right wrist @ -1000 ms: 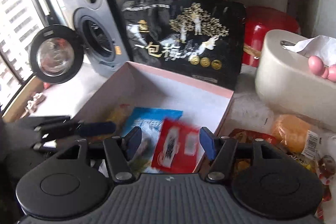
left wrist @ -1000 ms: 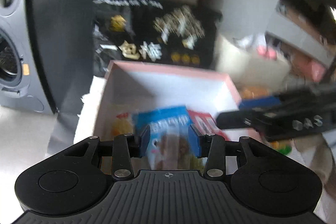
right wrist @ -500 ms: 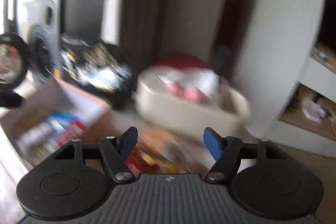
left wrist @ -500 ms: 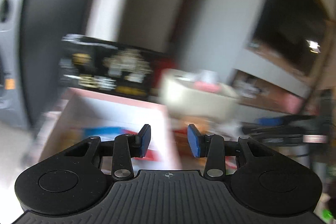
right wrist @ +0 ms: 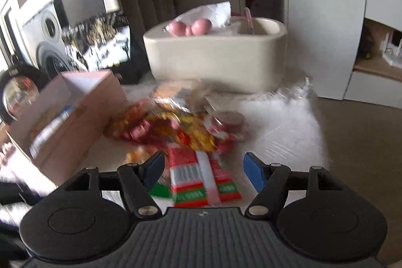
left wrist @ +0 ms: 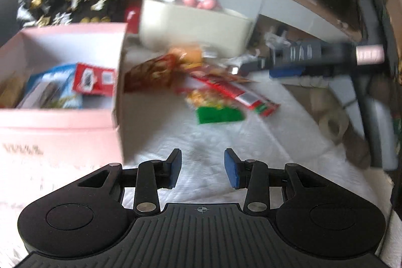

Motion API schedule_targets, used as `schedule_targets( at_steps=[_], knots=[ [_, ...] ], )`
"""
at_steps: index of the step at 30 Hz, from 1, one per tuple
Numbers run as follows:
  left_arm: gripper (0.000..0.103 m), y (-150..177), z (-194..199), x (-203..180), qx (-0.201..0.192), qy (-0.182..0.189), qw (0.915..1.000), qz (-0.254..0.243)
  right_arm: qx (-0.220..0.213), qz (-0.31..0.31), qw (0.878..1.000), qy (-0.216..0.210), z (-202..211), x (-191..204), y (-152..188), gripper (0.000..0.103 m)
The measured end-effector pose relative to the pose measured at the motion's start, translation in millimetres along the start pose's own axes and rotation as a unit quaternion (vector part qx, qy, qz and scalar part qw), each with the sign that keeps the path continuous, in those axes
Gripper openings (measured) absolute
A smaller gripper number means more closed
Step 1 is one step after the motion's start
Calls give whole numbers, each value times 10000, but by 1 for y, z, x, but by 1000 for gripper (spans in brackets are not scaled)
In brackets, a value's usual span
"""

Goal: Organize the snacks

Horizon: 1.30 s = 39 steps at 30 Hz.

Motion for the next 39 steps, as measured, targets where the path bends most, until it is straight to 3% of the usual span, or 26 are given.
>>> schedule_targets(
  at_steps=[4,9,12,15,17,20,29,34,39],
  knots=[
    [40,6,-3,11,-11,40,9999,128,-257,-152,9996,23,-22,9,-26,70],
    [40,12,2,12,-77,174,9998,47,-14,-660,9978,-18,-81,15,-61,70],
    [40,17,3,14,-185,251,9995,102,226,-914,9953,205,-114,9,-71,70],
    [40,18,3,14,-240,256,9993,96,388,-1374,9897,-131,-130,-6,-73,70],
    [40,17,3,16,-246,280,9992,128,375,-1477,9877,-344,-126,-11,-70,57],
    [40,17,3,18,-244,305,9991,172,392,-1363,9882,-577,-110,-13,-65,47],
    [40,10,-2,7,35,43,9994,355,743,-740,9877,-1162,-57,14,-29,42],
    [40,8,-2,-2,117,34,9995,305,915,-347,9875,-1237,-31,34,-3,42],
    [40,8,-1,-12,218,-37,9995,216,836,56,9915,-996,-9,43,10,42]
  ],
)
Point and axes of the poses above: each gripper's, at about its wrist camera, not at the fingertips, and z roughly against the way its jaws point, x to its left, y to its underside, the point moved 2 cm from there along -z, roughly the way its jaws point, and after that the axes turned 1 degree about -y, right-handed, at the moved point
